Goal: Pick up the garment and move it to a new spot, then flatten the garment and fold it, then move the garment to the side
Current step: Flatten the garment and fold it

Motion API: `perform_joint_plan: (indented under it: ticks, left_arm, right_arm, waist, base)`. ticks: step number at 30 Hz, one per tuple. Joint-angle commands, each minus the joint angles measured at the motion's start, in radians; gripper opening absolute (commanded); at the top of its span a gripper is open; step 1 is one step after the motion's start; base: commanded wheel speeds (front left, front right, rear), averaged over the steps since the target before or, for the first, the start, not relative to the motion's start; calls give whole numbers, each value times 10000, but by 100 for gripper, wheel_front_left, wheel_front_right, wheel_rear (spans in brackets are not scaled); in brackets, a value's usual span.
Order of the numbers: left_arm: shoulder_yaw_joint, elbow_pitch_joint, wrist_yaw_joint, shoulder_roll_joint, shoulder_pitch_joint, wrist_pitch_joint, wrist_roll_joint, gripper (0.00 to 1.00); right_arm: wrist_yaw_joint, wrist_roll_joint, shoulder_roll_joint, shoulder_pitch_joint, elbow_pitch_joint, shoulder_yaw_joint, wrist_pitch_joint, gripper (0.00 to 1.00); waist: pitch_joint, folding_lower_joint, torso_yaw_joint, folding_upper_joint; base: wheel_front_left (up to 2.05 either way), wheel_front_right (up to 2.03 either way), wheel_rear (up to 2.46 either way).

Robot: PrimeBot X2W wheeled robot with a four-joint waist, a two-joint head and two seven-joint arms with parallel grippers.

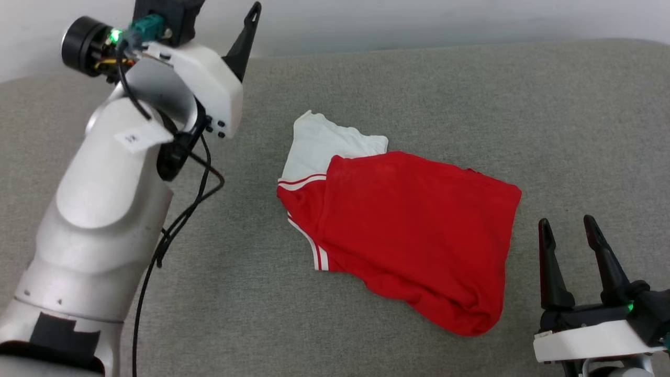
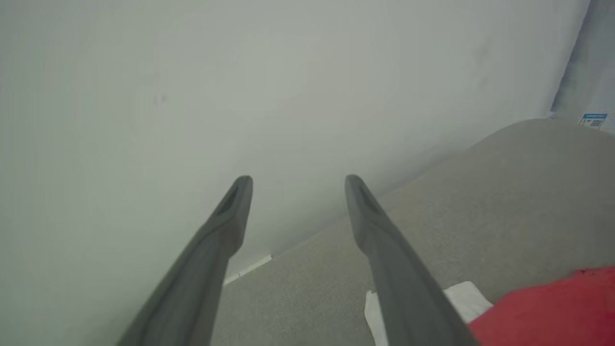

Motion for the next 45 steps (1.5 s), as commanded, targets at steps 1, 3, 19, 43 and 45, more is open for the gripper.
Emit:
perform_joint_plan:
  ticks: [1, 3, 19, 43, 45]
  left_arm:
    - [-454, 98, 11, 195, -404, 582, -625, 100]
    - [-1177, 171, 9, 413, -900, 1509, -1436, 100]
    - [-4650, 167, 4, 1799, -2709, 7453, -5810, 100]
    - [-8051, -405, -3, 2898, -2862, 7137, -7345, 0]
    - [-8159, -599, 3, 3055, -2892, 6617, -7356, 0]
  right_arm:
    - [-3, 17, 29, -234, -55, 24, -24, 100]
    - [-3, 40, 27, -347, -82, 39, -24, 100]
    - [-3, 226, 26, -1180, -154, 166, -24, 100]
    - [-3, 297, 25, -1249, 43, 58, -24, 100]
    - [-3, 233, 26, -1103, 90, 38, -24, 100]
  waist:
    - [311, -2, -155, 0]
    - [538, -2, -222, 0]
    - [1965, -2, -873, 0]
    - [1871, -2, -823, 0]
    - [1564, -2, -625, 0]
  base:
    - [0, 0, 0]
    - [0, 0, 0]
    - [0, 0, 0]
    - [0, 0, 0]
    - [0, 0, 0]
